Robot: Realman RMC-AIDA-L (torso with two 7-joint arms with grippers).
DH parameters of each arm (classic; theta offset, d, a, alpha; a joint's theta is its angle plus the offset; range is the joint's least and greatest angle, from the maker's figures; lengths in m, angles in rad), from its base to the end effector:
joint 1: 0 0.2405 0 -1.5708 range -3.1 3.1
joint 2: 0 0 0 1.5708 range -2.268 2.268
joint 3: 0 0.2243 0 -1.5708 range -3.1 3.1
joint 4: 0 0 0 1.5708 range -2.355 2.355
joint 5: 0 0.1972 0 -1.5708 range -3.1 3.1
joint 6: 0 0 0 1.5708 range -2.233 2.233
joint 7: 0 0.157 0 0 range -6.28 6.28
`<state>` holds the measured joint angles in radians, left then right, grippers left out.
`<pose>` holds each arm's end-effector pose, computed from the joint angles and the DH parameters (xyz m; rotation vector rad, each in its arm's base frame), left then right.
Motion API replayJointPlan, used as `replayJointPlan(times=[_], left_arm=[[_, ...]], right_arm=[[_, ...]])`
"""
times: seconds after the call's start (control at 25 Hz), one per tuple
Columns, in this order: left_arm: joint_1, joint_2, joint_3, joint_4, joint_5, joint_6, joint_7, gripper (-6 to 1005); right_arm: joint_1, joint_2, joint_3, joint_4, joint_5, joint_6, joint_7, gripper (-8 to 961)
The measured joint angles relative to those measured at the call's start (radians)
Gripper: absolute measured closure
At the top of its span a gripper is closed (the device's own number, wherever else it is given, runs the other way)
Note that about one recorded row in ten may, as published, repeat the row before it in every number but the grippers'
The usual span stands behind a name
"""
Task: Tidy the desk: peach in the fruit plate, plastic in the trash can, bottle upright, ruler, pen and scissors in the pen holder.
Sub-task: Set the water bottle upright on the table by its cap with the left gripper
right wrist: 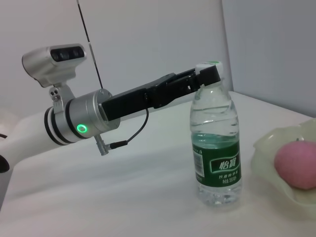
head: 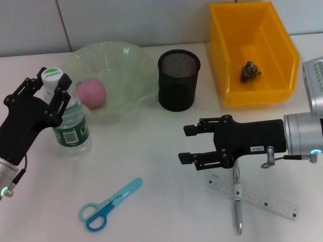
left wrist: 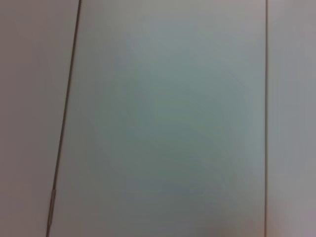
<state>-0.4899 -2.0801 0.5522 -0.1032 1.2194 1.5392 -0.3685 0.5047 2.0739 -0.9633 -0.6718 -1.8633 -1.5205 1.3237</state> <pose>-0.2437 0.2916 -0.0126 -1.8696 -0.4187 -1.0572 0.2088 0.2998 -0.0205 -2.8709 0.4477 0.6561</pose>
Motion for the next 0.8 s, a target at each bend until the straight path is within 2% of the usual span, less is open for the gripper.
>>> replayJointPlan(times=[0.8], left_arm=[[0.007, 0.0, 0.0, -0.001, 0.004, -0.018, 0.0, 491]], right_arm=[[0.0, 0.0, 0.0, 0.0, -0.004, -0.007, 0.0, 218]])
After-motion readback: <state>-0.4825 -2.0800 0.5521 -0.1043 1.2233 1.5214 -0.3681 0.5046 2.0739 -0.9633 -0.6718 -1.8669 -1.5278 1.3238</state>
